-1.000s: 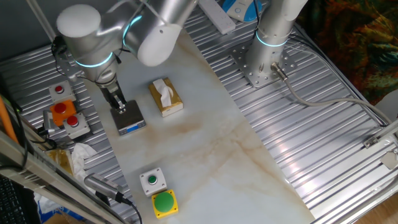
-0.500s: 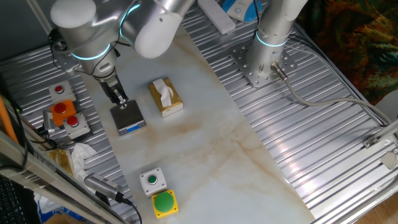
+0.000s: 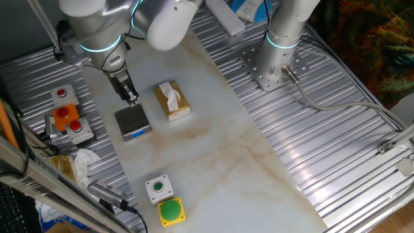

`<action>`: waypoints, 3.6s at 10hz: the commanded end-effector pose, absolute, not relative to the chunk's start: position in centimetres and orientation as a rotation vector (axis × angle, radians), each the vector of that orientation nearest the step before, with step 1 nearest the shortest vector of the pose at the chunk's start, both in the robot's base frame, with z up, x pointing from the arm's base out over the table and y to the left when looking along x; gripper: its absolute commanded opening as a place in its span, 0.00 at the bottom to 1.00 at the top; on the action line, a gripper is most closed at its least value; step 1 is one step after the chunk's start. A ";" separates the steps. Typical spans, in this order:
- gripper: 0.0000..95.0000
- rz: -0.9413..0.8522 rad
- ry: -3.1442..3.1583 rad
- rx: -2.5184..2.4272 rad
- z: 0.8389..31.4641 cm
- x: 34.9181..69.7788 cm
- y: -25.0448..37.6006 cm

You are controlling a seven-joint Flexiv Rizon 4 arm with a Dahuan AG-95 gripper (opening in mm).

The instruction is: Remove the object from the scale

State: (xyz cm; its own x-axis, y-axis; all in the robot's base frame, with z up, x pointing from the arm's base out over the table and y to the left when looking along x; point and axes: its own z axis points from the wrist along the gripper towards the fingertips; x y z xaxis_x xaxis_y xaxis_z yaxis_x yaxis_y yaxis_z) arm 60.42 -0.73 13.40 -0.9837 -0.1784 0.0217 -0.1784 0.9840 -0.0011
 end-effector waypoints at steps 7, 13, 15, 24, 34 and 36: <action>0.00 0.034 -3.117 0.149 12.7 59.3 6.8; 0.00 0.034 -3.132 0.051 11.1 58.3 12.5; 0.00 0.027 -3.134 -0.006 10.5 57.8 14.3; 0.00 0.020 -3.164 -0.051 5.2 57.6 15.7; 0.40 0.010 -3.176 -0.028 4.0 57.6 15.7; 0.40 0.012 -3.173 -0.015 4.0 57.6 15.7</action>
State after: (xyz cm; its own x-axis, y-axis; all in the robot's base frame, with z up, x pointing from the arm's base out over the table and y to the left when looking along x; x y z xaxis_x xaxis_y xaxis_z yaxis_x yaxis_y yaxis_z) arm 57.55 15.73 4.01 -0.9994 0.0065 -0.0326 0.0067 1.0000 -0.0065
